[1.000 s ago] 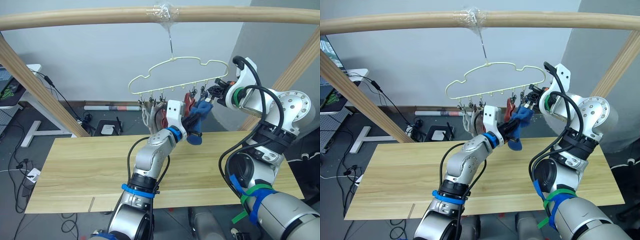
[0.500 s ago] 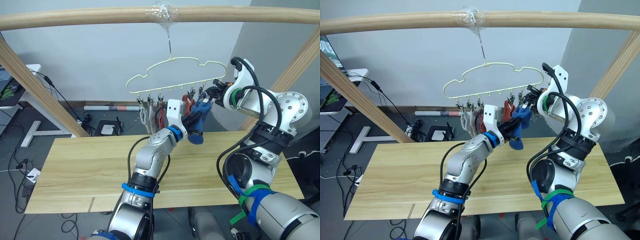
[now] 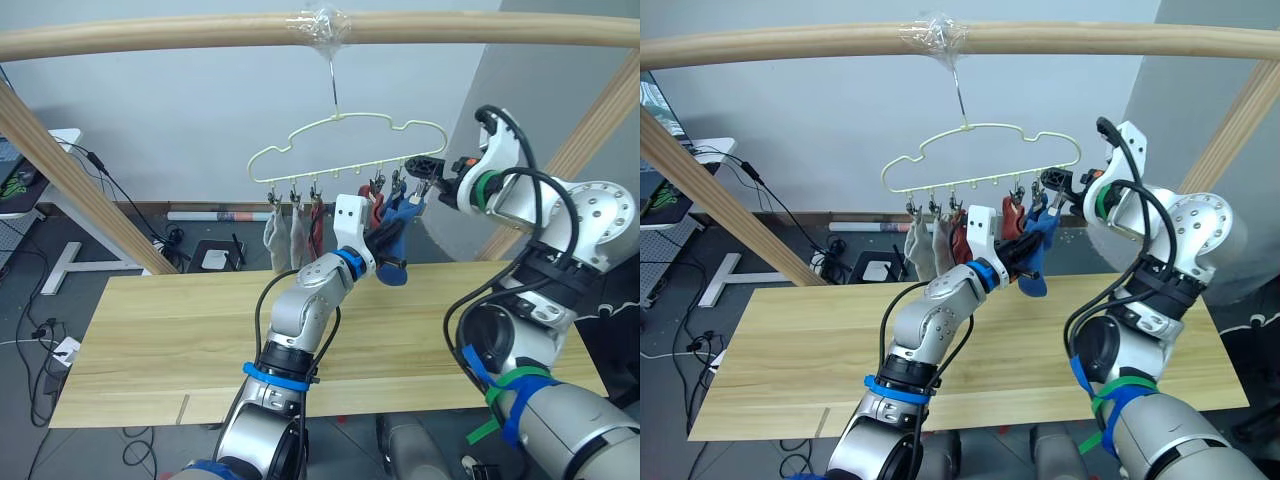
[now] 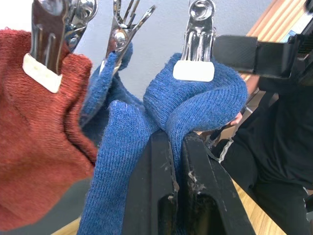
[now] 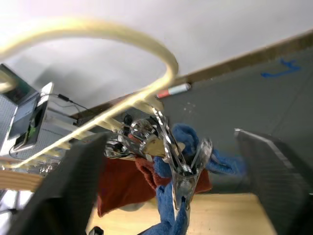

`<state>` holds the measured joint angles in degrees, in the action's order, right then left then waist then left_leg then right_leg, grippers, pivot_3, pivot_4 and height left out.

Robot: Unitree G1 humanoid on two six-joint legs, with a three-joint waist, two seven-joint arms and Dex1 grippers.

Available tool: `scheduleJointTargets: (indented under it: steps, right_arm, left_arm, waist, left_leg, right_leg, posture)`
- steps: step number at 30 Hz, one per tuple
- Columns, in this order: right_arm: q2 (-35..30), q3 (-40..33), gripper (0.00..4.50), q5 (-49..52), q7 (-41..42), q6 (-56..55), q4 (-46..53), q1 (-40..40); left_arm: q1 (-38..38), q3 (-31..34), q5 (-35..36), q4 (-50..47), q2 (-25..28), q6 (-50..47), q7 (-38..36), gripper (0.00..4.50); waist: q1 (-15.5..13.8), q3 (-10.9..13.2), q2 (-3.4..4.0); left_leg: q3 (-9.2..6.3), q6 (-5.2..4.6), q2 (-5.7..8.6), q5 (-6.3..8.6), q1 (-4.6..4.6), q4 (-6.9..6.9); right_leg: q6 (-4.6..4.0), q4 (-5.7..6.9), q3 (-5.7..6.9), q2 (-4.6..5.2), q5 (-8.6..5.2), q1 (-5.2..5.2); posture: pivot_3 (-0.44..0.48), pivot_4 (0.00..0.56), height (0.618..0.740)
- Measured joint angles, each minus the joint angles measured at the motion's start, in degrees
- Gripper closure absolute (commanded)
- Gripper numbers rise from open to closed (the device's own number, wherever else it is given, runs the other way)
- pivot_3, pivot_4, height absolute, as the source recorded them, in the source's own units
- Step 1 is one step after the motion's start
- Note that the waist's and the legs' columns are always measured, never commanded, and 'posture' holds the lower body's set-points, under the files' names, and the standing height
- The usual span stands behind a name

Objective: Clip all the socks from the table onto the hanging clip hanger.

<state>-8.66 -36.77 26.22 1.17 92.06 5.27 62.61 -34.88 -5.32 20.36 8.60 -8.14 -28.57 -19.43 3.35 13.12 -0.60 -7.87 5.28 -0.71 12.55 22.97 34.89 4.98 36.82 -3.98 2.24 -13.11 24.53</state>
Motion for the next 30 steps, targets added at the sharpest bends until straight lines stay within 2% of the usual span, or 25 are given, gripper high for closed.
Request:
scheduleJointTargets:
  steps: [1, 4, 8, 13, 16, 18, 20, 23, 25, 30]
  right_arm:
    - [-1.9, 1.0, 0.03, 0.9, 1.4, 0.0, 0.7, -0.9]
    - [-7.9, 4.7, 0.00, 2.8, 5.7, -0.2, 3.8, -5.5]
    - [-12.5, 7.9, 0.00, 4.3, 9.8, -1.4, 7.4, -9.9]
    - [-14.0, 10.5, 0.00, 5.3, 12.6, -3.0, 12.6, -18.2]
    - [-14.6, 11.3, 0.00, 5.4, 13.5, -4.4, 13.7, -20.2]
    - [-16.4, 12.9, 0.00, 5.5, 14.7, -6.3, 15.1, -21.7]
    - [-19.7, 14.8, 0.00, 5.8, 16.8, -8.7, 16.4, -25.3]
    - [-25.2, 18.2, 0.00, 5.8, 21.1, -14.0, 17.6, -32.2]
    - [-28.5, 20.5, 0.00, 5.1, 24.4, -19.1, 17.9, -36.2]
    - [-34.5, 25.0, 0.00, 1.9, 33.8, -36.4, 18.7, -43.5]
  left_arm:
    - [-0.2, 0.0, 0.0, 0.5, 0.0, 0.0, 0.0, 4.50]
    - [-0.6, -0.2, 0.4, 1.9, 0.1, 0.0, -0.2, 3.74]
    - [-0.7, 0.0, 2.0, 3.8, 0.1, 0.0, -0.8, 2.53]
    - [-0.8, -0.5, 2.4, 6.9, 0.2, 0.3, -3.3, 0.97]
    - [-0.8, -1.0, 2.3, 7.3, 0.6, 0.2, -5.1, 0.06]
    - [0.2, -1.7, 2.1, 5.5, 2.9, -0.2, -6.4, 0.03]
    - [3.0, -1.2, 2.0, 1.0, 8.5, -1.2, -7.7, 0.03]
    - [9.0, 1.2, 1.2, -6.0, 20.8, -2.2, -11.1, 0.03]
    - [12.4, 3.7, 0.9, -9.4, 28.5, -2.4, -13.3, 0.03]
    - [17.5, 9.2, 0.3, -12.4, 43.4, -1.4, -19.7, 0.03]
  waist:
    - [0.1, 0.0, 0.00]
    - [0.1, 0.0, 0.00]
    - [0.7, 0.0, -0.01]
    - [1.7, 0.0, -0.02]
    - [1.9, 0.0, -0.01]
    - [1.9, 0.0, -0.01]
    - [2.1, 0.0, -0.01]
    - [2.3, 0.0, 0.01]
    - [1.9, 0.2, -0.04]
    - [1.0, 0.4, -0.34]
  left_leg:
    - [0.01, 0.00, 0.00, 0.00, 0.00, 0.00]
    - [0.02, 0.00, 0.00, 0.01, 0.00, -0.02]
    - [0.07, 0.00, 0.00, 0.01, -0.02, 0.00]
    - [0.12, 0.00, -0.01, 0.00, -0.03, 0.03]
    - [0.12, 0.00, -0.01, 0.00, -0.05, 0.04]
    - [0.12, 0.00, -0.02, 0.00, -0.06, 0.02]
    - [0.12, 0.00, -0.05, 0.00, -0.09, -0.04]
    - [0.13, 0.00, -0.09, 0.00, -0.09, -0.07]
    - [0.13, 0.01, -0.08, 0.00, -0.05, -0.02]
    - [0.13, 0.02, -0.07, 0.01, -0.06, 0.01]
  right_leg:
    - [0.00, -0.01, -0.01, 0.00, 0.00, 0.00]
    - [0.03, -0.01, -0.01, 0.00, -0.03, 0.01]
    - [0.05, 0.00, -0.05, 0.00, -0.03, 0.01]
    - [0.08, 0.01, -0.09, -0.02, -0.02, 0.00]
    - [0.10, 0.04, -0.10, -0.02, -0.01, 0.03]
    - [0.09, 0.03, -0.10, -0.04, -0.02, 0.03]
    - [0.07, 0.04, -0.11, -0.06, -0.03, 0.03]
    - [0.05, 0.06, -0.12, -0.09, -0.05, 0.08]
    - [0.07, 0.05, -0.12, -0.07, -0.04, 0.08]
    - [-0.20, 0.01, -0.09, -0.04, -0.20, 0.06]
  posture:
    - [-0.064, 0.209, 0.740]
    - [-0.070, 0.208, 0.740]
    - [-0.088, 0.206, 0.740]
    - [-0.094, 0.204, 0.740]
    - [-0.083, 0.205, 0.740]
    - [-0.066, 0.206, 0.740]
    - [-0.066, 0.206, 0.740]
    - [-0.016, 0.208, 0.740]
    - [-0.016, 0.208, 0.740]
    - [0.057, 0.201, 0.740]
